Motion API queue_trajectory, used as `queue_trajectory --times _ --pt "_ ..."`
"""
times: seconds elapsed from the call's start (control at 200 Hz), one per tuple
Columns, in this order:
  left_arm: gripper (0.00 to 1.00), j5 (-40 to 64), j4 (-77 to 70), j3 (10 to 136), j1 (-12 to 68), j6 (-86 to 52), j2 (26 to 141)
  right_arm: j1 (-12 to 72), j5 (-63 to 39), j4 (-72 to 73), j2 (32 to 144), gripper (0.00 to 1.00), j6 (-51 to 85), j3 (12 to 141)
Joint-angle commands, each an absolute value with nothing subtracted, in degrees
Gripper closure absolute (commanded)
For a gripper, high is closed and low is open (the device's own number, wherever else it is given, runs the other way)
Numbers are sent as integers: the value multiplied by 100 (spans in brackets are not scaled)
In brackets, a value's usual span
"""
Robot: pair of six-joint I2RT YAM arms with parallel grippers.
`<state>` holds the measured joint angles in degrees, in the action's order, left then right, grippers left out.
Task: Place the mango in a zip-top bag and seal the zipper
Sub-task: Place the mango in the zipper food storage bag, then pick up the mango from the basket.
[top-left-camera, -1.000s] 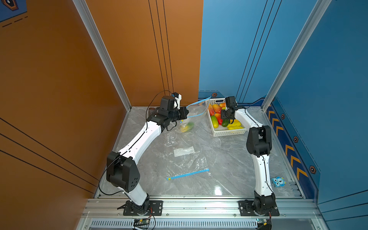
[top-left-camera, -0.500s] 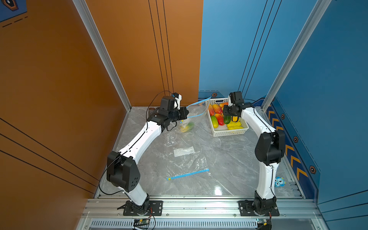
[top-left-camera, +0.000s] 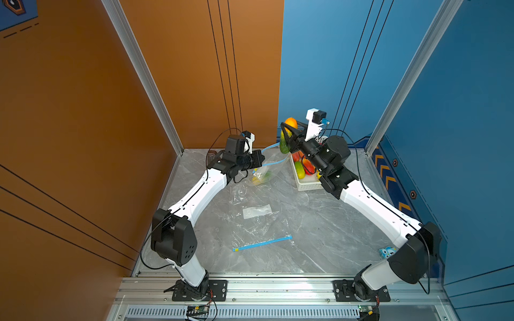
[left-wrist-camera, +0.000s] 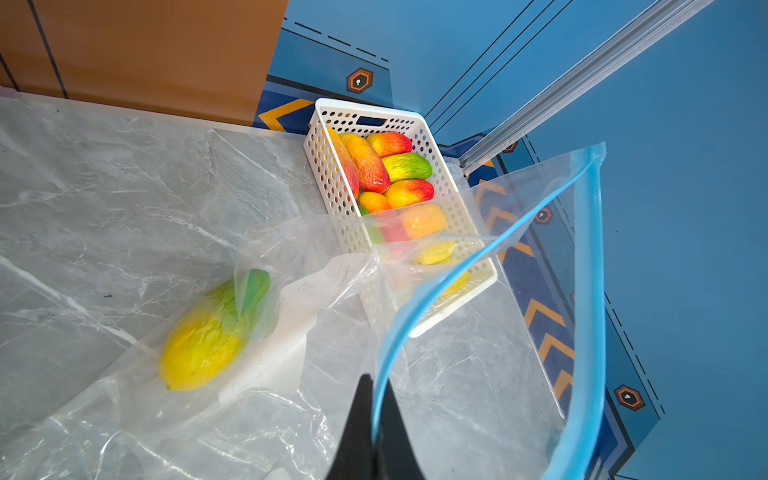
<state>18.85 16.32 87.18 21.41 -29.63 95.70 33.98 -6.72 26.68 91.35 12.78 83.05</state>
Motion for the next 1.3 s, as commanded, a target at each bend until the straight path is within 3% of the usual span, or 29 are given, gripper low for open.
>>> queue_trajectory --times 0.0,0.185,0.27,0.34,0.4,0.485,0.53,0.681,0.826,0.966,1.156,1.296 --pt "100 2215 1659 8955 2109 -3088 9591 3399 -767 3091 9583 79 898 8602" --pt "100 2445 1661 8898 2018 -3219 9522 3410 -990 3313 10035 77 823 8668" --pt "100 2461 1661 8894 1948 -3231 9479 3414 -908 3374 10111 70 764 8564" --pt "100 2475 1661 8888 1900 -3234 9448 3404 -874 3285 10121 58 699 8541" --pt "100 2465 1661 8869 1864 -3217 9407 3391 -906 3265 10103 30 644 8497" --pt "100 2460 1661 8860 1816 -3187 9395 3353 -1014 3305 10009 14 635 8418" --pt "100 2455 1661 8856 1798 -3165 9405 3341 -1025 3207 9961 11 681 8466" --pt "100 2445 1661 8785 1744 -3156 9422 3141 -1193 2808 9664 12 1207 8537" --pt "100 2369 1657 8689 1680 -3096 9335 2312 -873 1129 8847 17 2445 8225" --pt "100 2388 1661 8627 1626 -3028 9270 1664 -246 -319 8456 23 2408 7518" --pt "100 2369 1657 8635 1626 -2982 9294 1265 77 -2444 10095 35 1559 8661" --pt "100 2293 1661 8610 1625 -2973 9321 1256 -32 -3312 11683 55 1160 10223"
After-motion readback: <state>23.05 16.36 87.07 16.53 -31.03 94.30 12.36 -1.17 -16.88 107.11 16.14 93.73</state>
